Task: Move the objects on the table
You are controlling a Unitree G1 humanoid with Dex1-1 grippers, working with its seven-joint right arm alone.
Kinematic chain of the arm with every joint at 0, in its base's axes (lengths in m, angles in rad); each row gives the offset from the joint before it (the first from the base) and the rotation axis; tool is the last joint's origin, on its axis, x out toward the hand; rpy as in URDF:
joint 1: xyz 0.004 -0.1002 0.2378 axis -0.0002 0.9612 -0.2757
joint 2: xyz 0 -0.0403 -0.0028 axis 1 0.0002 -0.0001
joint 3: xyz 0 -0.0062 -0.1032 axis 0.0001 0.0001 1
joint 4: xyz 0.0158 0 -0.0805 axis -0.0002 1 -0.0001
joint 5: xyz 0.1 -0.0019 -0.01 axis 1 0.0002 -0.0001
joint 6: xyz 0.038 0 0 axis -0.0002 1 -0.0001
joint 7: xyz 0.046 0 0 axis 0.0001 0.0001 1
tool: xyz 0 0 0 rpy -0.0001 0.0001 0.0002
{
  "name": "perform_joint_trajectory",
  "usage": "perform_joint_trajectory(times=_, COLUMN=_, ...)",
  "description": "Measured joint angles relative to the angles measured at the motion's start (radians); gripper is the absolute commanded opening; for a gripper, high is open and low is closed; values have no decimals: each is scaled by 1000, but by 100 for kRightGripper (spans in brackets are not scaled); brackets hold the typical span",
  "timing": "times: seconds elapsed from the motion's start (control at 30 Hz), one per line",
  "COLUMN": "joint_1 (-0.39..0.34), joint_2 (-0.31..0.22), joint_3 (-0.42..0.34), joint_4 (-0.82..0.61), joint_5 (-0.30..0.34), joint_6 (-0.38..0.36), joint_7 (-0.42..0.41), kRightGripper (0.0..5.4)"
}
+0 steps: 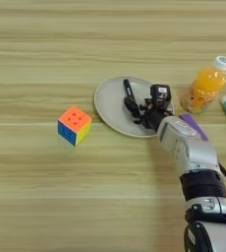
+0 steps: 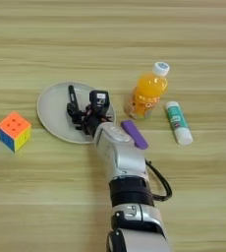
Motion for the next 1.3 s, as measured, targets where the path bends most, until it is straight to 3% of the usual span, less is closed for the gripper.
perform_joint_trajectory(times=0.7, joint_1=0, joint_2=2, joint_3=-9, joint_4=-4, joint_5=33, joint_6=41, joint_7=17, kRightGripper=102)
perform_joint_trajectory(times=1.17, joint_1=0, joint_2=2, joint_3=0, joint_4=0, joint_5=36, joint_6=33, joint_7=32, kRightGripper=99)
perform_joint_trajectory(times=1.3, joint_1=14, joint_2=6, joint_3=36, joint_4=-14, joint_5=10, joint_6=-8, joint_7=43, kRightGripper=99)
